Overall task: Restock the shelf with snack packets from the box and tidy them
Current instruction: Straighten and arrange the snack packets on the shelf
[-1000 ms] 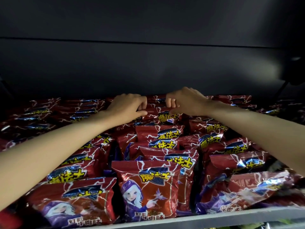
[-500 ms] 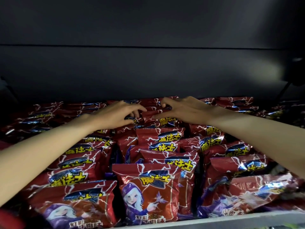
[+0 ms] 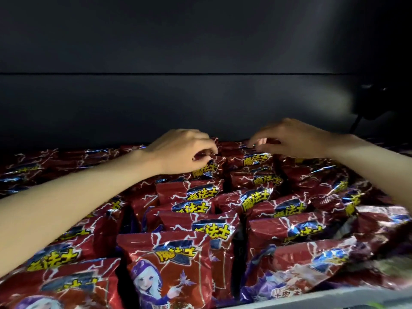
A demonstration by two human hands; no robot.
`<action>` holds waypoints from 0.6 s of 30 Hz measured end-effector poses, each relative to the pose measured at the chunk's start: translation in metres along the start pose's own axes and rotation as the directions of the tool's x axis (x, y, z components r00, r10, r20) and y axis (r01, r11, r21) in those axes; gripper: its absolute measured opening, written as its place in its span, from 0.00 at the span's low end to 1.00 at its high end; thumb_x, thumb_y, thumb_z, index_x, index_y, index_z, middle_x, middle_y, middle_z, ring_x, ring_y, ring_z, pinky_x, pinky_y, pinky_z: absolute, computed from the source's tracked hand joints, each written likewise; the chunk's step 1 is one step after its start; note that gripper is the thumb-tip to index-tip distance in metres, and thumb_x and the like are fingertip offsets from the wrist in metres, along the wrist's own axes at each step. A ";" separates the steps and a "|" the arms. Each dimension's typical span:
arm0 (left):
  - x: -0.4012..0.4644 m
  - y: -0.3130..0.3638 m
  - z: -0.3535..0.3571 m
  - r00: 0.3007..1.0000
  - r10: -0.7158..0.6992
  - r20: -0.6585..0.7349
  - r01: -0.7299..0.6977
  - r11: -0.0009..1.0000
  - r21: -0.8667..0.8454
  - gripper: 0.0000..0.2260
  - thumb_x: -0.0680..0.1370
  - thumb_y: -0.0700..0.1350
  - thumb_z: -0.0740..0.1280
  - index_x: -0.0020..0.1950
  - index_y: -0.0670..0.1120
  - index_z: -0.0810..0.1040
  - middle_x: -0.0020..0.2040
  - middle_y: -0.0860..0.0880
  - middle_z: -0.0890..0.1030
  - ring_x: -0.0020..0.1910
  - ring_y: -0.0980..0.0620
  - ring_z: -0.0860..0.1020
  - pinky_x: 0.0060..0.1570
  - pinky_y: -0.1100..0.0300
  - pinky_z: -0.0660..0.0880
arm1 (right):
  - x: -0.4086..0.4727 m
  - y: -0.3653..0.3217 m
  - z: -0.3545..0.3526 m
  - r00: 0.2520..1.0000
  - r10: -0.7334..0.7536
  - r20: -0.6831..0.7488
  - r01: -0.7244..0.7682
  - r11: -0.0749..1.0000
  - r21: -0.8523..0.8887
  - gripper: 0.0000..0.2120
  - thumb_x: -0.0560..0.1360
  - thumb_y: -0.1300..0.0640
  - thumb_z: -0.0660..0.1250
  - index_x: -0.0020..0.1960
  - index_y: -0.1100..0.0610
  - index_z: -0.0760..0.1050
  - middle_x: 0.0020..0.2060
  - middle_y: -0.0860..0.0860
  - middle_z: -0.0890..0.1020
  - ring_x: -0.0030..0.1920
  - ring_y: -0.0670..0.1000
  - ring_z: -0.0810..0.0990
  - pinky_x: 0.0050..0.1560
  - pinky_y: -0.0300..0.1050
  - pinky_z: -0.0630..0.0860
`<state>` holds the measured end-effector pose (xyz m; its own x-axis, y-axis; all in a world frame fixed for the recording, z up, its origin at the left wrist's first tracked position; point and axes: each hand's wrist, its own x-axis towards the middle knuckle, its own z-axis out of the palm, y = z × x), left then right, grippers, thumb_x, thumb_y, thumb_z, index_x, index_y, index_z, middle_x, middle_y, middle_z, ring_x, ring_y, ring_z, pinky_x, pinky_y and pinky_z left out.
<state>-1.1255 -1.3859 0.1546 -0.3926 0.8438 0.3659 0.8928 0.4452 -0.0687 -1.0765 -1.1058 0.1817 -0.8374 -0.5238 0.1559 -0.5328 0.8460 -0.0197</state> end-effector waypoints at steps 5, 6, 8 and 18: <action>0.034 0.008 0.024 0.977 0.046 0.206 -0.070 0.992 0.109 0.17 0.78 0.51 0.65 0.67 0.53 0.72 0.63 0.53 0.74 0.62 0.55 0.70 0.59 0.58 0.72 | -0.020 0.019 0.010 0.989 0.070 0.127 -0.061 0.995 -0.074 0.11 0.78 0.50 0.65 0.59 0.45 0.77 0.53 0.44 0.82 0.49 0.42 0.79 0.50 0.42 0.75; 0.037 0.007 0.029 0.965 0.035 0.259 -0.076 0.986 0.147 0.19 0.77 0.51 0.65 0.69 0.54 0.70 0.65 0.53 0.71 0.63 0.55 0.68 0.59 0.60 0.71 | -0.018 0.019 0.016 0.986 0.055 0.156 -0.044 0.996 -0.078 0.12 0.78 0.50 0.65 0.60 0.46 0.76 0.54 0.44 0.82 0.49 0.42 0.79 0.51 0.43 0.75; 0.036 0.004 0.035 0.955 0.015 0.296 -0.068 0.983 0.168 0.21 0.77 0.51 0.66 0.69 0.55 0.69 0.66 0.53 0.69 0.64 0.55 0.66 0.58 0.64 0.67 | -0.010 0.017 0.028 0.980 0.009 0.200 0.011 0.995 -0.097 0.14 0.77 0.51 0.66 0.62 0.47 0.75 0.55 0.44 0.81 0.51 0.43 0.79 0.51 0.44 0.76; 0.045 0.014 0.041 0.953 0.019 0.303 -0.051 0.994 0.097 0.19 0.71 0.64 0.67 0.57 0.55 0.80 0.61 0.55 0.70 0.59 0.56 0.65 0.58 0.62 0.62 | 0.020 0.022 0.048 0.928 0.021 0.371 0.004 0.998 -0.065 0.17 0.74 0.50 0.69 0.61 0.48 0.75 0.55 0.48 0.81 0.52 0.49 0.79 0.48 0.44 0.75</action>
<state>-1.1398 -1.3296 0.1320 -0.4237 0.9034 0.0660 0.8860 0.4285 -0.1770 -1.1103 -1.1024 0.1372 -0.8337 -0.5058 -0.2218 -0.5269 0.8487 0.0453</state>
